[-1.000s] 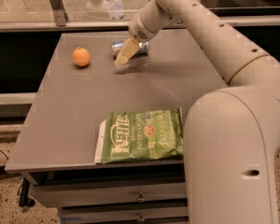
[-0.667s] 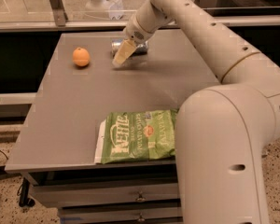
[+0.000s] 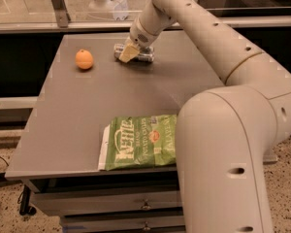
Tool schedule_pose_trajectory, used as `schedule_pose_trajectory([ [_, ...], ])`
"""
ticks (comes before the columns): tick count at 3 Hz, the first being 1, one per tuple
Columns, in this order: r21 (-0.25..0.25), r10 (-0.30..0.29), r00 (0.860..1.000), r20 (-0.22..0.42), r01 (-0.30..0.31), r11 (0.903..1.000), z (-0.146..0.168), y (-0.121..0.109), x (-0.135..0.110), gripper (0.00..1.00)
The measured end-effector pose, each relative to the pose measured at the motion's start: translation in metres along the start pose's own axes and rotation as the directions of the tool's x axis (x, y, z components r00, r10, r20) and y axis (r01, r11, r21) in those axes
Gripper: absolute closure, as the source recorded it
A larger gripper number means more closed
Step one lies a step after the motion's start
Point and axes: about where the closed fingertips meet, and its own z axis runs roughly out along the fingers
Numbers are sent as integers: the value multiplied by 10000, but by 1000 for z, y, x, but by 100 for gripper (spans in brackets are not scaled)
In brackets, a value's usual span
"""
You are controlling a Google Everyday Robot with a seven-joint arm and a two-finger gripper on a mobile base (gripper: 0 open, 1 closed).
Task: Move redbull can near green jalapeno chip bag
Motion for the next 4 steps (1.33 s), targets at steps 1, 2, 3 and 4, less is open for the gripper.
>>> schedule_pose_trajectory([
  [1, -24, -72, 10000, -39, 72, 10000, -9, -1, 0, 86],
  [2, -148, 74, 9993, 376, -69, 9999, -36, -1, 1, 100],
  [3, -413, 639, 9884, 1378, -587, 9974, -73, 1, 6, 100],
  [4, -712, 1483, 9508, 2721, -1338, 9884, -117, 5, 23, 100],
])
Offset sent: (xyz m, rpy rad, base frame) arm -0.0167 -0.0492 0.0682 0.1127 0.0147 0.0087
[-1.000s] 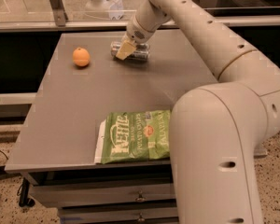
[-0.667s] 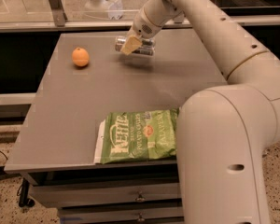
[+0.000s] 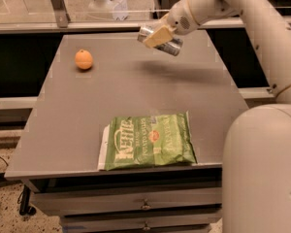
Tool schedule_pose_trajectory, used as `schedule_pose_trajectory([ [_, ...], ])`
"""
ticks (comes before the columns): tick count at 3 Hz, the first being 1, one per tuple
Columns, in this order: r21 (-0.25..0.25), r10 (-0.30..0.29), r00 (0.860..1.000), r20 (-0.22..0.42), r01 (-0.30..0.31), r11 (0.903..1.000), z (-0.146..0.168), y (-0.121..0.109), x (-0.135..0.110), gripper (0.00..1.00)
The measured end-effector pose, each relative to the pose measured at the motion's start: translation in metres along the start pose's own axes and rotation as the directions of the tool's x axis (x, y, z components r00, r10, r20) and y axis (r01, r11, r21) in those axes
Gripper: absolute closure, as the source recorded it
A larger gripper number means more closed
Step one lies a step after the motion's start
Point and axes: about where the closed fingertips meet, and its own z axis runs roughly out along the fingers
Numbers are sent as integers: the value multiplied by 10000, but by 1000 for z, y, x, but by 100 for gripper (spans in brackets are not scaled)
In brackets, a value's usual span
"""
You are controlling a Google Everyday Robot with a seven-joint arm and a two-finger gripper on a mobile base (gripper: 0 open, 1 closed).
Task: Move redbull can near green jalapeno chip bag
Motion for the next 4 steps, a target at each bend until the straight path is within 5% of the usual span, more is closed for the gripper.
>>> schedule_pose_trajectory([
  [1, 75, 777, 9885, 1296, -794, 9968, -53, 5, 11, 100],
  [2, 243, 1527, 9623, 2251, -1622, 9865, -103, 13, 31, 100],
  [4, 319, 2700, 8740, 4039, -3085, 9507, -156, 46, 81, 100],
])
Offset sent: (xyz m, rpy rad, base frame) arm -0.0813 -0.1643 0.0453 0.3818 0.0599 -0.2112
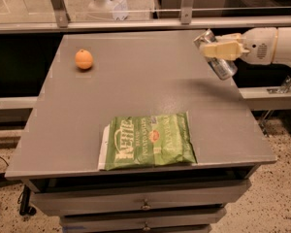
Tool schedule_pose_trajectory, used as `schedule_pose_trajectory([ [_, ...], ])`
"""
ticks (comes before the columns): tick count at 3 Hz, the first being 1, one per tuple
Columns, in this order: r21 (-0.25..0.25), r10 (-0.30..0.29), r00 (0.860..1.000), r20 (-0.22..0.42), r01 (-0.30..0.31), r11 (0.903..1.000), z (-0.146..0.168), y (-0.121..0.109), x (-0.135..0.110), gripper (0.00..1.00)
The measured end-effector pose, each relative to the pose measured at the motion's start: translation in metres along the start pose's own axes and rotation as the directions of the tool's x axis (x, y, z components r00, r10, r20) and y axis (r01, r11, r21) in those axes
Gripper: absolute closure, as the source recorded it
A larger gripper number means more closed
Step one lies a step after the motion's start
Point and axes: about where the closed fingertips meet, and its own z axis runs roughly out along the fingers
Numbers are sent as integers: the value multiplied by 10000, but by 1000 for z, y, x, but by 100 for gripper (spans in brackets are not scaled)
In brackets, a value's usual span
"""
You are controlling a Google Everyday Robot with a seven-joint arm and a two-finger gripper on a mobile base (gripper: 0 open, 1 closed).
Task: Move redbull can near green jalapeno chip bag
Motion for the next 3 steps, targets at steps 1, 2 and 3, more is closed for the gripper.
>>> schedule_pose_trajectory([
  [1, 202, 557, 9909, 1229, -586, 9981, -18, 10, 15, 100],
  [2, 214, 875, 9631, 2546, -961, 9951, -24, 22, 16, 100],
  [3, 212, 875, 9633, 2538, -959, 9952, -24, 22, 16, 100],
])
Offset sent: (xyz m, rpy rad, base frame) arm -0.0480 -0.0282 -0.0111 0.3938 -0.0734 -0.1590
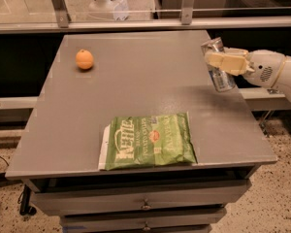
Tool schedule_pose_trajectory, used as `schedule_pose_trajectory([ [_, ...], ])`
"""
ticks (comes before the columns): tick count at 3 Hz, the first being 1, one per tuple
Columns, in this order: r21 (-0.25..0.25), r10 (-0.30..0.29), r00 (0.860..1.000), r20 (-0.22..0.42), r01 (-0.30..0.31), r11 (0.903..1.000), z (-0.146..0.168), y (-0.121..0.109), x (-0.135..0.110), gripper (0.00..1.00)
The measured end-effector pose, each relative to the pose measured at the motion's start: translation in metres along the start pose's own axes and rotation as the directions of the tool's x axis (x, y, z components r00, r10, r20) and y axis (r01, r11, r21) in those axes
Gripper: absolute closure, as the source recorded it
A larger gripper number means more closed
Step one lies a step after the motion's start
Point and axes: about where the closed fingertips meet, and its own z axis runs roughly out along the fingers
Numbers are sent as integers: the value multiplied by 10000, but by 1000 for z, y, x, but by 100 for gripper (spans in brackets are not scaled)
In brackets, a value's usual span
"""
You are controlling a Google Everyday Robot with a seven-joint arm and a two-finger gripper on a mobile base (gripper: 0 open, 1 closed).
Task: Move redbull can near green jalapeno chip bag
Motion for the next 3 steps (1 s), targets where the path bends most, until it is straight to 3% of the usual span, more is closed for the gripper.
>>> schedule_pose_trajectory([
  [1, -253, 338, 9957, 860, -317, 9992, -4, 8, -3, 100],
  [2, -671, 662, 9798, 1886, -544, 9963, -14, 24, -8, 100],
  [3, -977, 653, 9690, 2384, -430, 9943, -29, 41, -5, 100],
])
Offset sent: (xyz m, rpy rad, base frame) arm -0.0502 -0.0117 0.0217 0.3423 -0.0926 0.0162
